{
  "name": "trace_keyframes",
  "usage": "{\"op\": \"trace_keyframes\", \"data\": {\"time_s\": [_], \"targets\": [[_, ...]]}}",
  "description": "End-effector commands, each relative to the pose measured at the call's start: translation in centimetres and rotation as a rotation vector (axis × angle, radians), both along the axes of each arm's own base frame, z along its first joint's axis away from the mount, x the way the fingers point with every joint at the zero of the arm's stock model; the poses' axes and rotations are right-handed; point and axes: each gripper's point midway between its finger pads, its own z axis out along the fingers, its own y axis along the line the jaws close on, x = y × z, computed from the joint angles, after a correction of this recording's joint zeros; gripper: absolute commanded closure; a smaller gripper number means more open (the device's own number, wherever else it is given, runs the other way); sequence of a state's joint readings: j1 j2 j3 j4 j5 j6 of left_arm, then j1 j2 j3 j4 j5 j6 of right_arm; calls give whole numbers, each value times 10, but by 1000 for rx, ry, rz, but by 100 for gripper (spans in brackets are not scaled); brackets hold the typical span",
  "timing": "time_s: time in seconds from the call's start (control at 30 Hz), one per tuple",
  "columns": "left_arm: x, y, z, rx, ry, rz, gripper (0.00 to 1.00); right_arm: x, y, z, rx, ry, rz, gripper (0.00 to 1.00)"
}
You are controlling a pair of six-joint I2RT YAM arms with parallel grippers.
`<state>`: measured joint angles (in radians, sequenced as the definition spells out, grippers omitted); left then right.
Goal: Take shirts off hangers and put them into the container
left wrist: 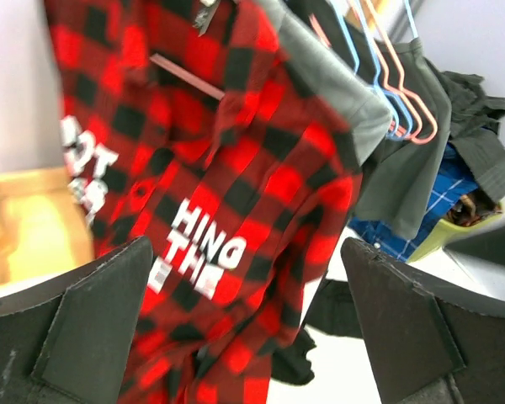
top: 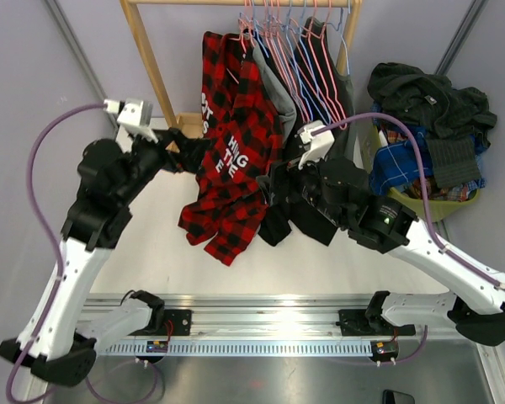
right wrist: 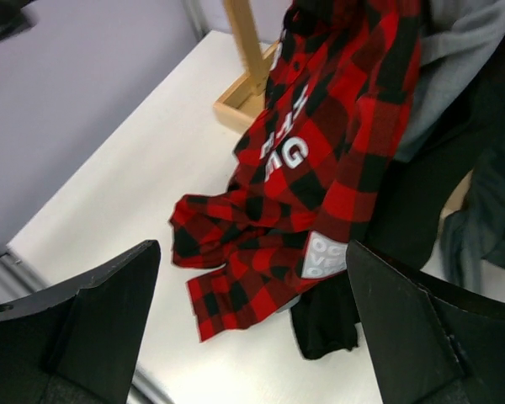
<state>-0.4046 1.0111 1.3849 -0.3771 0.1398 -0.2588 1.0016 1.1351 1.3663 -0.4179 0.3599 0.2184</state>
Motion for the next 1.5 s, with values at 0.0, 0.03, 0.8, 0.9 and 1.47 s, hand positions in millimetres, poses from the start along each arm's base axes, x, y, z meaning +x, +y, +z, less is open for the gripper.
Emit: {"op": "trace_keyframes", "data": {"time_s": [0.0,0.03,0.8,0.9,1.47], "targets": [[-12,25,-19,21,29,102,1,16,-12,38,-19,-116,-92,1],[-20,25,-24,14,43,91,1,23,-11,41,-36,-131,-113,1],[-67,30,-67,-40,120,31,5,189,4,152,136,-262,-68,65],[-73,33,-66,-38,114,31,8,195,16,164,218,-259,-9,100],[-90,43,-84,-35,145,53,8,277,11,113,282,-195,-124,100]]}}
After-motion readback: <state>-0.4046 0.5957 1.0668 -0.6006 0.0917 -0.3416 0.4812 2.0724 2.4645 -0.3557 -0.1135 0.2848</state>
